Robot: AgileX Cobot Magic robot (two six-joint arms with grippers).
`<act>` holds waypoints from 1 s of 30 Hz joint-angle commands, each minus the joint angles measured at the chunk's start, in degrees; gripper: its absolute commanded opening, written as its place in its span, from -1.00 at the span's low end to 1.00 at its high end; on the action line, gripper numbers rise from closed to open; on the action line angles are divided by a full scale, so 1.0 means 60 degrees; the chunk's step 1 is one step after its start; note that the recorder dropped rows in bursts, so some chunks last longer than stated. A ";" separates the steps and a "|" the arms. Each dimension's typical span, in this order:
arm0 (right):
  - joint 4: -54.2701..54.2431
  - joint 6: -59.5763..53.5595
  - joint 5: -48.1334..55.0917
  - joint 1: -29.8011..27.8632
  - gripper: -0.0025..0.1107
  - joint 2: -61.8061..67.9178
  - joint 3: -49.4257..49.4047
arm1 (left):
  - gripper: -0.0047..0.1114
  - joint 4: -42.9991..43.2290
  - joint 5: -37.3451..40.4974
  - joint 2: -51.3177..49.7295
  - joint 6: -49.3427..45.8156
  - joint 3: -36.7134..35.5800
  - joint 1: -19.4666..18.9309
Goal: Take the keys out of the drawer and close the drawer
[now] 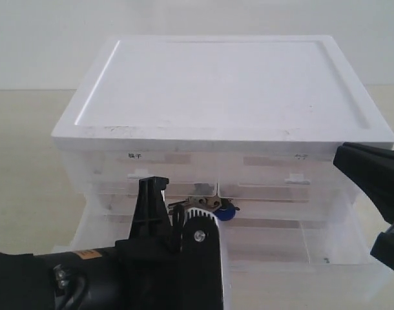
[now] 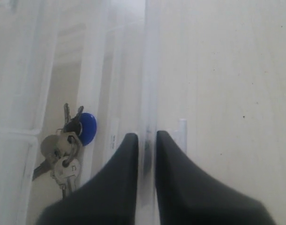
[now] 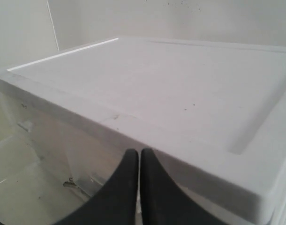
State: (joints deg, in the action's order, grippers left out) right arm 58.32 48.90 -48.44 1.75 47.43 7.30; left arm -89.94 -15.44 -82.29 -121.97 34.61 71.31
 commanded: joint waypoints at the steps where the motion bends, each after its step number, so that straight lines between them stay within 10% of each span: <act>1: 0.0033 0.0005 0.0039 0.0006 -0.96 0.0029 0.0054 | -0.84 -0.0467 0.1053 0.0018 -0.0030 -0.0211 0.0299; 18: 0.0051 0.0005 0.0038 0.0006 -0.96 0.0029 0.0054 | -0.81 -0.0530 0.0856 0.0986 -0.0030 -0.0211 0.0448; 25: 0.0051 0.0005 0.0038 0.0006 -0.96 0.0029 0.0054 | -0.06 -0.0649 0.0926 0.0986 0.0496 -0.0211 0.0448; 30: 0.0049 0.0047 0.0038 0.0006 -0.96 0.0029 0.0054 | 0.01 -0.0679 -0.0115 0.0986 0.2450 0.0095 0.0426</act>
State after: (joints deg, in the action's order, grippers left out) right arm 58.32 49.01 -48.44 1.75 47.43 7.30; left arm -93.10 -13.95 -76.70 -111.92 33.74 73.64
